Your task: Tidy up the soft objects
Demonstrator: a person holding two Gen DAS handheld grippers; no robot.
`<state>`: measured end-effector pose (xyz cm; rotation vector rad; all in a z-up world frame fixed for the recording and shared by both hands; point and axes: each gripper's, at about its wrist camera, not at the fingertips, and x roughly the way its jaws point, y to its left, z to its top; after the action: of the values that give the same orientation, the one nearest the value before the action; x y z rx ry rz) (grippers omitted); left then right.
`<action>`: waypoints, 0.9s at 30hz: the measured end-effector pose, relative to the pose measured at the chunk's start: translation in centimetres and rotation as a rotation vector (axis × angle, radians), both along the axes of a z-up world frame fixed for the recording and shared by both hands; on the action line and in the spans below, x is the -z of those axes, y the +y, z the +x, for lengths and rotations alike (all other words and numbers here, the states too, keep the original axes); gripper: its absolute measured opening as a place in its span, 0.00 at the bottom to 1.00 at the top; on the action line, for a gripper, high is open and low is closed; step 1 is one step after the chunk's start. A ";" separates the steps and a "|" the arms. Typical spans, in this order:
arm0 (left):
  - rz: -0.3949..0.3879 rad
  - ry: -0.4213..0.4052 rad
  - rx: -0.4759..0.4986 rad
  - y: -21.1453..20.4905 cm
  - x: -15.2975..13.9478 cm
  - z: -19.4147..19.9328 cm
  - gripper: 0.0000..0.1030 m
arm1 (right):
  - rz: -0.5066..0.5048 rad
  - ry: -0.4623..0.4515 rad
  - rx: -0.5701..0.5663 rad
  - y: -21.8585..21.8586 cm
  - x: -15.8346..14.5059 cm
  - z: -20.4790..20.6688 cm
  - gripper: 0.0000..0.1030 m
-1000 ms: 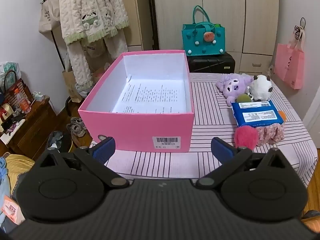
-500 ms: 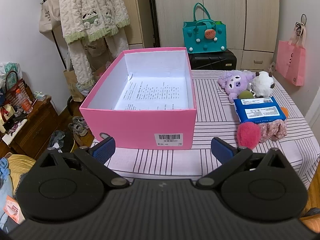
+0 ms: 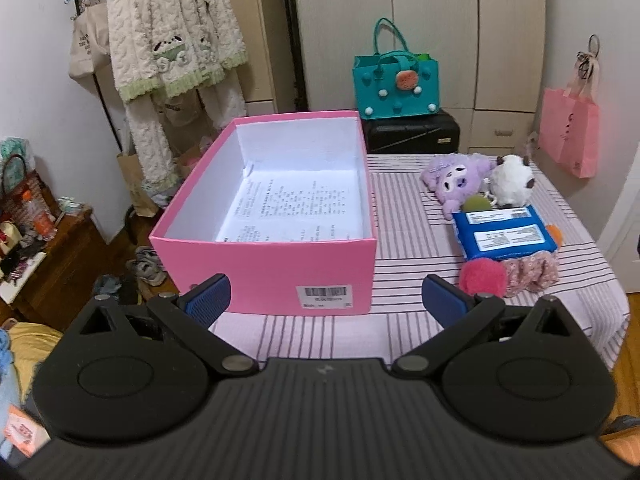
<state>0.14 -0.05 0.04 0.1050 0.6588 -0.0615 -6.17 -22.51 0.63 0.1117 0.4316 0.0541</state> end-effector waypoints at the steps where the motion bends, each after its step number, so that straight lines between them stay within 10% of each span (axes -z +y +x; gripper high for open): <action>1: -0.009 -0.001 0.006 0.1 0.0 0.0 1.00 | 0.002 -0.002 0.003 -0.1 0.1 -0.1 1.00; 27: 0.028 -0.044 -0.001 1.5 0.1 -2.1 1.00 | -0.132 -0.045 0.002 0.5 0.1 -2.1 1.00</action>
<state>-1.92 1.48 -0.07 0.1326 0.6156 -0.0490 -8.27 -21.97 0.48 -0.0190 0.3894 0.0258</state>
